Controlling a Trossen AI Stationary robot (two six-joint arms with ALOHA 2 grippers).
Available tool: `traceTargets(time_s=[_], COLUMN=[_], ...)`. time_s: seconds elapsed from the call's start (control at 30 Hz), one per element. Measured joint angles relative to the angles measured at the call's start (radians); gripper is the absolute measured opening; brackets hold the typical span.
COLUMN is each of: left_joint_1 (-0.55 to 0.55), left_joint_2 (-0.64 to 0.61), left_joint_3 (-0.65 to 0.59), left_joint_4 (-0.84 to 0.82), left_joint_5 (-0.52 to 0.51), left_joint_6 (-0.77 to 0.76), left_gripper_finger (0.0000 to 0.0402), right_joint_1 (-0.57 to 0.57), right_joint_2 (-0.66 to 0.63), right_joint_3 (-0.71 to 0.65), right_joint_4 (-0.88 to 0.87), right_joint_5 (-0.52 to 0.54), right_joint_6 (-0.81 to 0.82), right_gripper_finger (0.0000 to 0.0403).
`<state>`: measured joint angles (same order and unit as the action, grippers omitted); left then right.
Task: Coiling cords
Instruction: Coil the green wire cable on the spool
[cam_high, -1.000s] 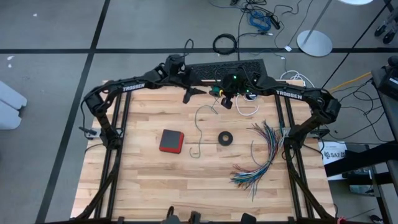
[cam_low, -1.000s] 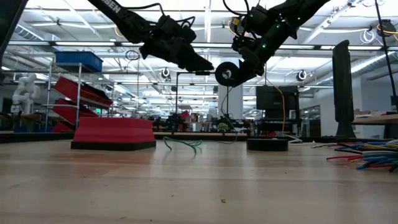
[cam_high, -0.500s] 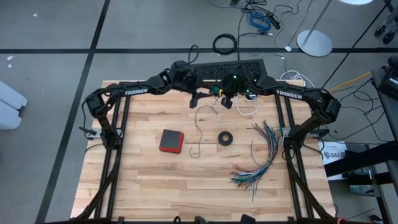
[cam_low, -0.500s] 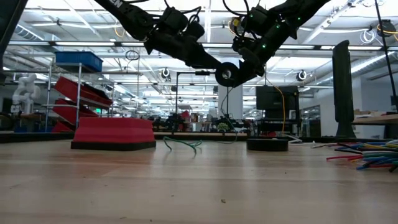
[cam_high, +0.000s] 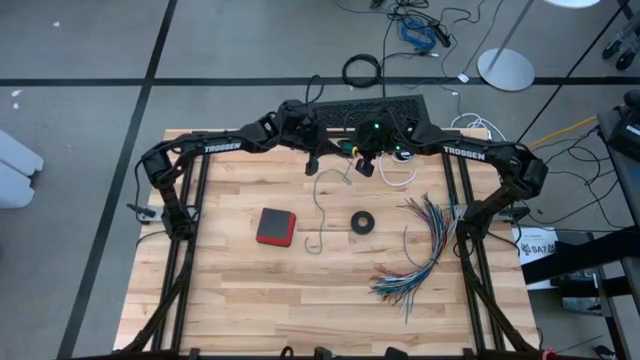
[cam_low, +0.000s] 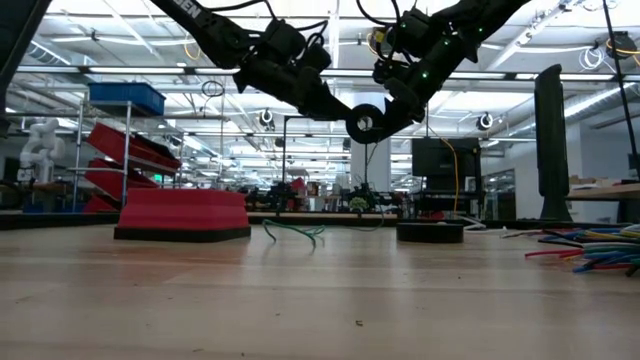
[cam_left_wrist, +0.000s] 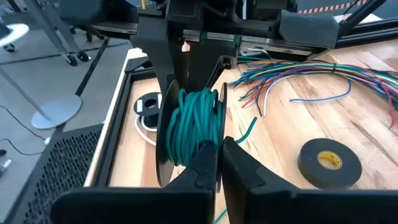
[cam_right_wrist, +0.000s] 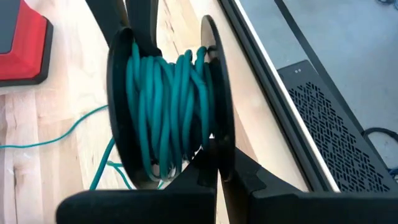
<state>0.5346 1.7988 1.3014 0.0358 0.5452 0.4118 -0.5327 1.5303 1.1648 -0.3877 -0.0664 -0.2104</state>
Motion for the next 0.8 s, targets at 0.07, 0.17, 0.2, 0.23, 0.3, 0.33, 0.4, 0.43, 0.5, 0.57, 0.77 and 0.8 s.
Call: traceTargets(time_s=[0.07,0.17,0.2,0.23,0.3,0.33,0.4,0.43,0.5,0.57,0.77,0.8], left_joint_1=[0.0,0.0,0.0,0.0,0.0,0.0,0.006,0.011,0.021,0.033,0.045,0.047], left_joint_2=[0.0,0.0,0.0,0.0,0.0,0.001,0.001,0.0,0.0,0.001,0.001,0.001], left_joint_3=[0.0,0.0,0.0,0.0,0.0,0.0,0.0,0.0,0.0,0.0,0.0,-0.001], left_joint_4=[0.001,0.003,0.004,0.003,-0.002,-0.002,0.004,0.004,0.003,0.005,0.036,0.041], left_joint_5=[-0.001,0.0,0.0,0.004,0.013,0.021,0.031,0.035,0.046,0.074,0.14,0.16], left_joint_6=[0.014,0.016,0.022,0.026,0.042,0.047,0.05,0.057,0.065,0.066,0.074,0.074], left_gripper_finger=[0.001,0.0005,0.0005,0.0004,0.0004,0.0003,0.0003,0.0002,0.0002,0.0001,0.0,0.0], right_joint_1=[0.0,0.0,0.0,0.0,0.001,0.001,0.001,0.001,0.001,-0.004,-0.006,-0.006], right_joint_2=[0.0,0.0,0.0,0.0,-0.003,-0.007,-0.023,-0.034,-0.054,-0.076,-0.12,-0.125], right_joint_3=[0.0,0.0,0.0,0.0,0.0,0.0,0.0,0.0,0.0,0.0,0.001,0.001], right_joint_4=[0.001,0.001,0.002,0.003,0.004,0.003,0.003,0.003,0.003,0.002,0.021,0.024], right_joint_5=[-0.001,-0.002,-0.004,-0.007,-0.013,-0.014,-0.013,-0.013,-0.011,-0.016,-0.072,-0.082], right_joint_6=[-0.002,-0.016,-0.024,-0.036,-0.055,-0.064,-0.067,-0.068,-0.068,-0.068,-0.068,-0.067], right_gripper_finger=[0.0,0.0001,0.0003,0.0006,0.0014,0.0019,0.0028,0.0032,0.0037,0.0039,0.004,0.004])
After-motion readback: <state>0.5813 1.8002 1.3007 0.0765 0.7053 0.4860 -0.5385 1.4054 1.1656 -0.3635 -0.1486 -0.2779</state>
